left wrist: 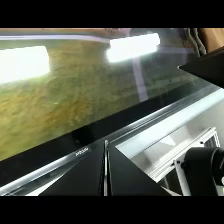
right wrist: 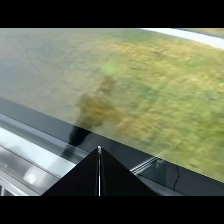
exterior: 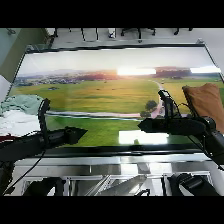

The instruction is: Fold the shirts.

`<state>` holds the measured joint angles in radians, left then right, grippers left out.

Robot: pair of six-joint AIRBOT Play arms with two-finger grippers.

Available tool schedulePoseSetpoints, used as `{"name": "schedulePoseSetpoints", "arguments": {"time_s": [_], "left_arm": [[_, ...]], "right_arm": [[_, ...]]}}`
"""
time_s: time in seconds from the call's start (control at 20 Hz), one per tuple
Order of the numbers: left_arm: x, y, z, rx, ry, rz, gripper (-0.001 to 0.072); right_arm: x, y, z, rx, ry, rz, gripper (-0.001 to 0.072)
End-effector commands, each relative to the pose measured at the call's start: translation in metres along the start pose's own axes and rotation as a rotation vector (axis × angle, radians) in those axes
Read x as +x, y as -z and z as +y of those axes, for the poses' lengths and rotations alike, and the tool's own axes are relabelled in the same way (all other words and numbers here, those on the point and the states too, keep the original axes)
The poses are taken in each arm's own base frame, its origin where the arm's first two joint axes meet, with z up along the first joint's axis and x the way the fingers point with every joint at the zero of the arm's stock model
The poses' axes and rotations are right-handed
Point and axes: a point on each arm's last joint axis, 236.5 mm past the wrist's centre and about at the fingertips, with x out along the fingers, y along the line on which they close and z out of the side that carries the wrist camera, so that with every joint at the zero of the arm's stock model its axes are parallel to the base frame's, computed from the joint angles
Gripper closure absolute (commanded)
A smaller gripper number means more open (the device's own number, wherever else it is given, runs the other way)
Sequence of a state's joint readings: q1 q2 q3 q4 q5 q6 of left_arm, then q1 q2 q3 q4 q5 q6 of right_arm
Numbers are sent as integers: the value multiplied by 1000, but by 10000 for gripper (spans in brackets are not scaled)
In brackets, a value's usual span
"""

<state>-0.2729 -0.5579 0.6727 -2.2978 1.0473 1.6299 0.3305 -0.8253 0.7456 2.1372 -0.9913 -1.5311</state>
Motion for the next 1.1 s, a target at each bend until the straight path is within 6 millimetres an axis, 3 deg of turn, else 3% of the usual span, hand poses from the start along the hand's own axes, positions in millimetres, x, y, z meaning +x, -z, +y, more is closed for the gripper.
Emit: {"name": "schedulePoseSetpoints", "arguments": {"time_s": [0.0,0.1,0.15,0.25,0.35,0.4,0.5,0.6,0.8,0.95,1.05], "left_arm": [[-5,-5,5,-11,-13,-25,691],[-7,-11,12,-19,-35,-46,691],[-11,-17,26,-12,-87,-60,691],[-26,-39,70,17,-266,-67,691],[-56,-73,126,52,-497,-72,690],[-71,-91,154,66,-599,-63,606],[-90,-126,207,77,-741,-45,-3],[-89,-151,271,37,-824,16,-3],[-56,-166,397,16,-959,207,-3],[-20,-172,462,86,-1046,329,-4],[-24,-167,497,106,-1191,425,-4]], "right_arm": [[0,0,0,0,0,0,692],[0,0,0,0,0,0,692],[0,0,0,0,0,0,692],[0,0,0,0,1,0,692],[0,0,0,0,0,0,692],[0,0,0,0,1,0,692],[1,0,0,0,1,1,692],[1,0,0,0,1,1,692],[1,0,0,0,1,1,692],[1,0,0,0,1,1,692],[0,0,0,0,1,1,692]]}}
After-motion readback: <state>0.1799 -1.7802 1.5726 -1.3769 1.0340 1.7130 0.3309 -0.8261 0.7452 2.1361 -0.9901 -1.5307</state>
